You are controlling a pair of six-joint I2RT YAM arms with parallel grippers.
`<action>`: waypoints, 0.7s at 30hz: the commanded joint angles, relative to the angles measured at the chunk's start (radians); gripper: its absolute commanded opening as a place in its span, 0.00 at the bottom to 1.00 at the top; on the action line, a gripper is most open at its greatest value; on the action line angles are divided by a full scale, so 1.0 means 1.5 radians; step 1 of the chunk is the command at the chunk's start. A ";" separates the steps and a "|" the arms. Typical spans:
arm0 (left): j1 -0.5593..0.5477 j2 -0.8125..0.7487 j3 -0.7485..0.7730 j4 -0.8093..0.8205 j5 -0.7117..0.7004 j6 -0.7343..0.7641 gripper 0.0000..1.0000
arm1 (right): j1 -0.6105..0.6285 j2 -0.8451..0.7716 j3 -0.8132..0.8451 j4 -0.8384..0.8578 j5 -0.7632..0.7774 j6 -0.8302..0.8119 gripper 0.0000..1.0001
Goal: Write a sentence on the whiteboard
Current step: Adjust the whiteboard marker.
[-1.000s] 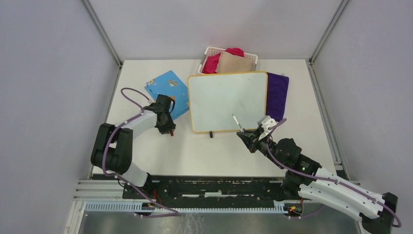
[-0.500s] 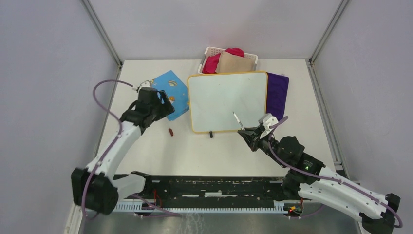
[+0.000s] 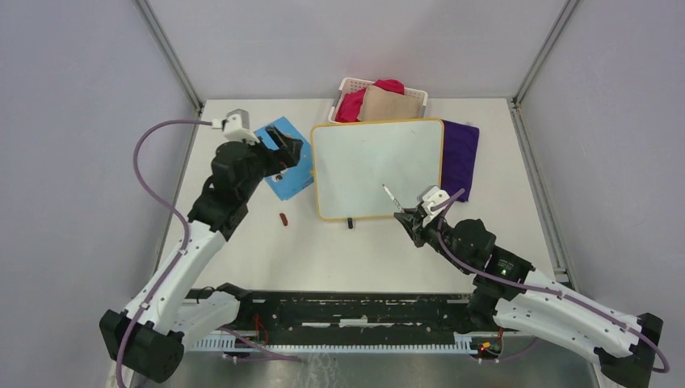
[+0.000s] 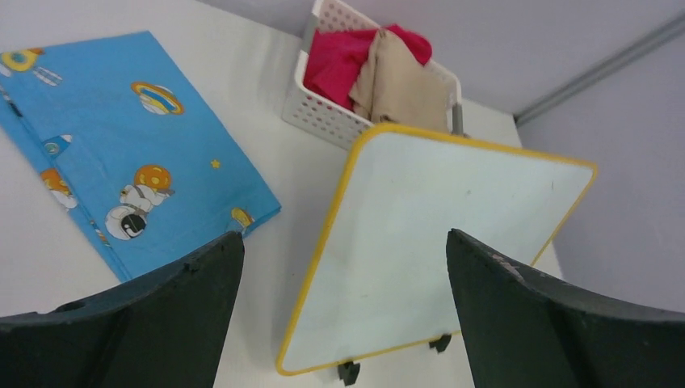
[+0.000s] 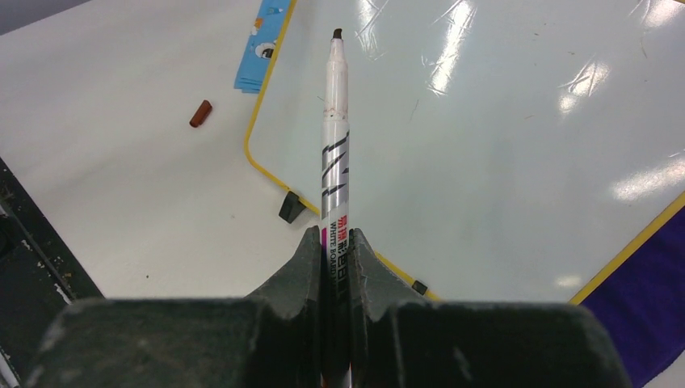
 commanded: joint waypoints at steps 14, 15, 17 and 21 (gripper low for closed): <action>-0.217 0.091 0.051 0.188 0.141 0.168 1.00 | 0.000 0.025 0.016 0.072 0.019 -0.046 0.00; -0.217 0.080 0.024 0.224 0.164 0.150 1.00 | 0.000 0.025 0.018 0.068 0.011 -0.047 0.00; -0.217 0.050 -0.034 0.311 0.211 0.125 1.00 | -0.001 0.025 0.023 0.058 -0.010 -0.054 0.00; -0.222 0.017 -0.074 0.349 0.306 0.121 1.00 | 0.000 0.022 0.037 0.042 -0.051 -0.071 0.00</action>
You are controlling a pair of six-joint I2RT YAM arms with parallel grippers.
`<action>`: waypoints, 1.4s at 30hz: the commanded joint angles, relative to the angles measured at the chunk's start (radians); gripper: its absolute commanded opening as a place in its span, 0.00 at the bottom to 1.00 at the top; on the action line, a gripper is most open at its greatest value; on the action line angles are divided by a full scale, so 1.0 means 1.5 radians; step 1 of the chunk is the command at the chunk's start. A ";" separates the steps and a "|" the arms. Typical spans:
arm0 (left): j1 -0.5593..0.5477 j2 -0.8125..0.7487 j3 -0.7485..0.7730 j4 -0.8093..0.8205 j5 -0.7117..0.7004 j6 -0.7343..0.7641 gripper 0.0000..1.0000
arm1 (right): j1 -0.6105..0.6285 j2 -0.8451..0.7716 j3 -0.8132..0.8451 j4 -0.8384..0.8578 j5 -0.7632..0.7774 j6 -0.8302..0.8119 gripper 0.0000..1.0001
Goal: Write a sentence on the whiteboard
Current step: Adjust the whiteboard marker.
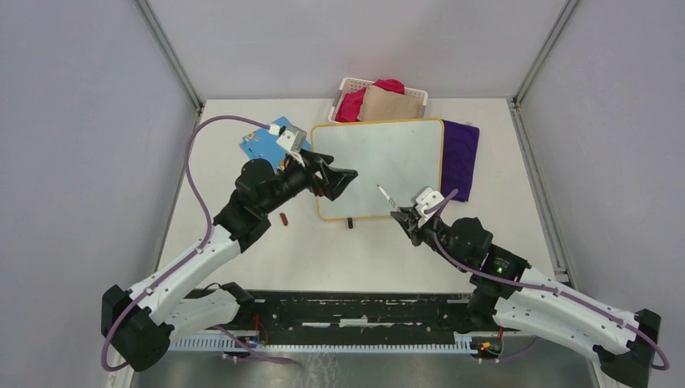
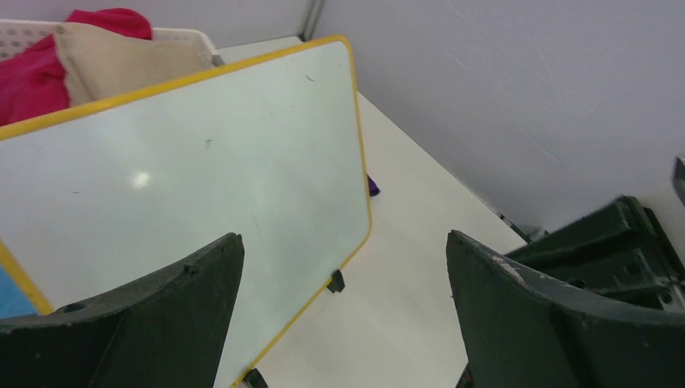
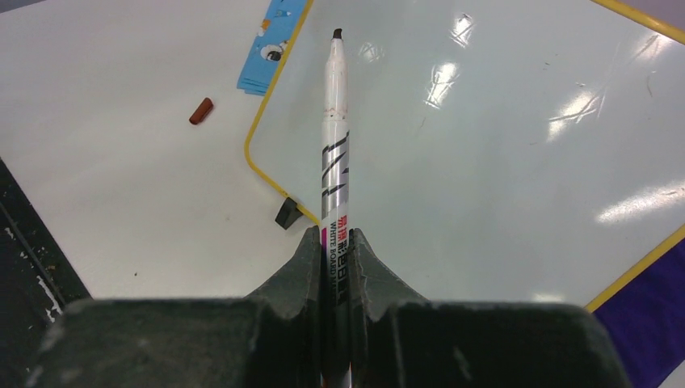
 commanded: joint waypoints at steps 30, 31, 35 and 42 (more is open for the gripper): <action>-0.084 -0.032 -0.038 0.228 0.413 -0.083 0.91 | 0.000 -0.002 0.055 0.172 -0.318 0.016 0.00; -0.085 -0.034 -0.038 0.231 0.417 -0.084 0.88 | -0.001 0.000 0.056 0.176 -0.327 0.016 0.00; -0.088 -0.046 -0.044 0.237 0.418 -0.086 0.79 | 0.000 0.005 0.058 0.176 -0.357 0.016 0.00; -0.090 -0.049 -0.045 0.252 0.436 -0.096 0.60 | 0.000 0.007 0.060 0.170 -0.389 0.016 0.00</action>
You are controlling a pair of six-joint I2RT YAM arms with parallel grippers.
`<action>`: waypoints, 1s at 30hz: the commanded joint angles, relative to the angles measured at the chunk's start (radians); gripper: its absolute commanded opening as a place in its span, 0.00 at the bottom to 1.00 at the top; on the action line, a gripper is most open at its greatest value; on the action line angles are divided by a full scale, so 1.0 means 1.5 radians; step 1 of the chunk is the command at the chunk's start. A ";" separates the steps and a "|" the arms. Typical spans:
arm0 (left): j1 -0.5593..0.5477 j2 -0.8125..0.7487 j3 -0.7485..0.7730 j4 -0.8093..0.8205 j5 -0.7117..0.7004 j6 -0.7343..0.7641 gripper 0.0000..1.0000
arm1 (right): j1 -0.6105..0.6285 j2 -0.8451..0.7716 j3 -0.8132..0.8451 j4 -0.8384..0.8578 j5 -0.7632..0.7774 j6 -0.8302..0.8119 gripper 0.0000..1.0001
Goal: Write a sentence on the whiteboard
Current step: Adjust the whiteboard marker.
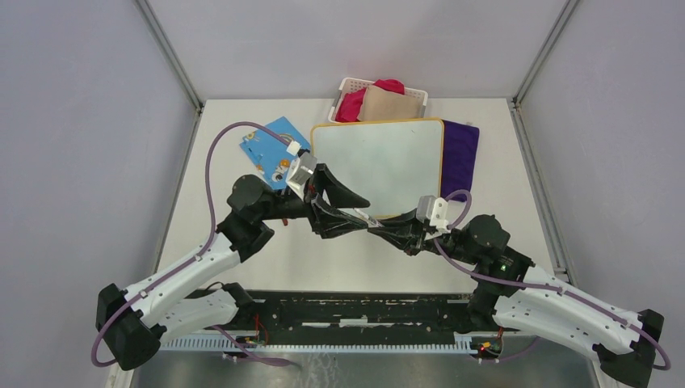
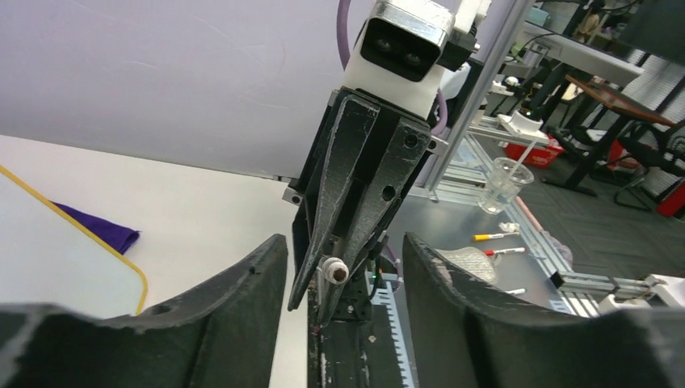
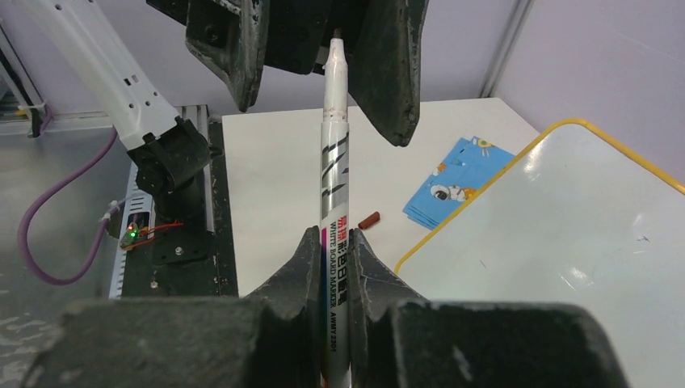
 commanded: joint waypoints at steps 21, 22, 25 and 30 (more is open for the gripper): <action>-0.015 0.009 0.011 0.032 0.061 -0.023 0.42 | 0.000 -0.015 0.020 0.018 -0.037 0.008 0.00; -0.016 0.009 0.012 0.030 0.062 -0.021 0.41 | -0.001 -0.016 0.021 0.018 -0.037 0.007 0.00; -0.017 0.009 0.013 0.026 0.061 -0.017 0.33 | -0.001 -0.015 0.023 0.015 -0.041 0.006 0.00; -0.017 0.008 0.013 0.025 0.057 -0.015 0.22 | 0.000 -0.013 0.025 0.009 -0.045 0.003 0.00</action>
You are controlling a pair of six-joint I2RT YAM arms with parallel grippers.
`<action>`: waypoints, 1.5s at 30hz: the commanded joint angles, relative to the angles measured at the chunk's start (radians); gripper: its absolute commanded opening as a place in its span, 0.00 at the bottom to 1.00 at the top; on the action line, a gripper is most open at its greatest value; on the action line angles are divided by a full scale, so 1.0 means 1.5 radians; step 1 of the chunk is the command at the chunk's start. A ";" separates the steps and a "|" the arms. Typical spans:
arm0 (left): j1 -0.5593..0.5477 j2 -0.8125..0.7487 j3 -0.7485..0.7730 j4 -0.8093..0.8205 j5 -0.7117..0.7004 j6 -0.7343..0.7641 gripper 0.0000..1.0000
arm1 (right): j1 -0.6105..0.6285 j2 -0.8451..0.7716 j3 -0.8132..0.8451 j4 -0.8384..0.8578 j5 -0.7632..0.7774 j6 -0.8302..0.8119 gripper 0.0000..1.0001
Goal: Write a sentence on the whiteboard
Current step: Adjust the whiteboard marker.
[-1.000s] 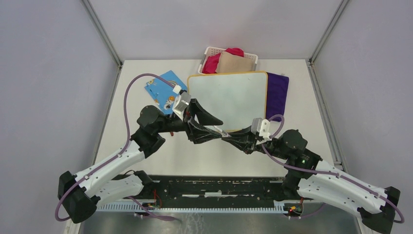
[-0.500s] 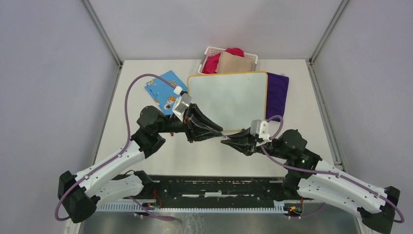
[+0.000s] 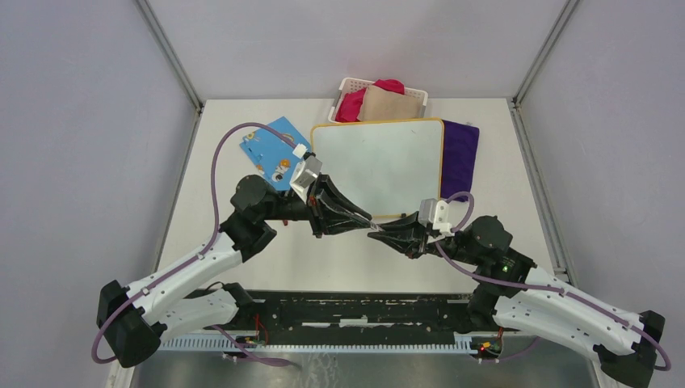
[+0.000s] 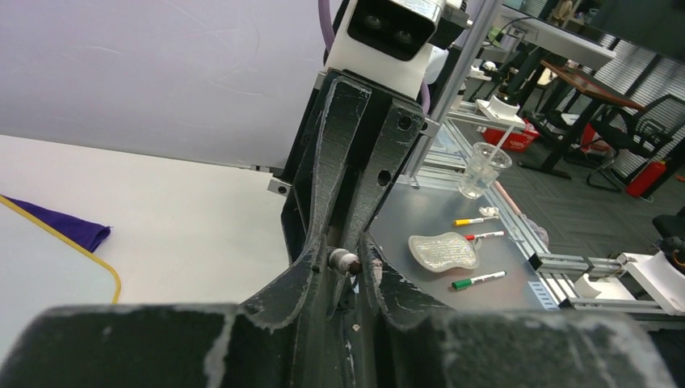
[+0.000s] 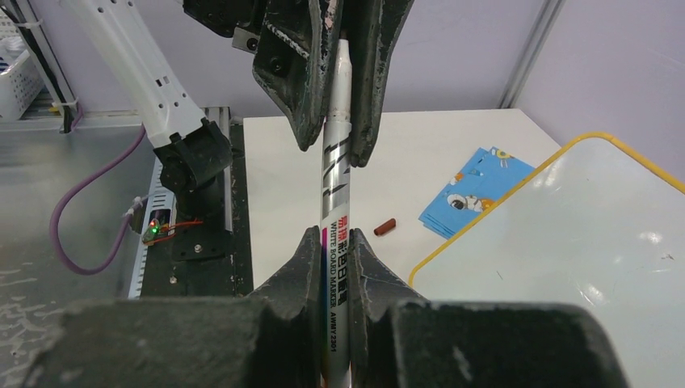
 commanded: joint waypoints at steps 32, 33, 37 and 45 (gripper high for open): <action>-0.004 -0.239 0.001 -0.026 -0.628 -0.075 0.02 | -0.001 0.006 0.024 0.218 0.202 0.170 0.71; -0.004 -0.243 0.000 -0.022 -0.638 -0.082 0.02 | -0.001 0.020 0.028 0.225 0.198 0.175 0.71; -0.004 -0.255 0.012 -0.019 -0.658 -0.109 0.02 | 0.000 0.070 0.052 0.242 0.177 0.184 0.73; -0.004 -0.259 0.044 -0.016 -0.679 -0.147 0.02 | -0.001 0.148 0.079 0.335 0.186 0.250 0.81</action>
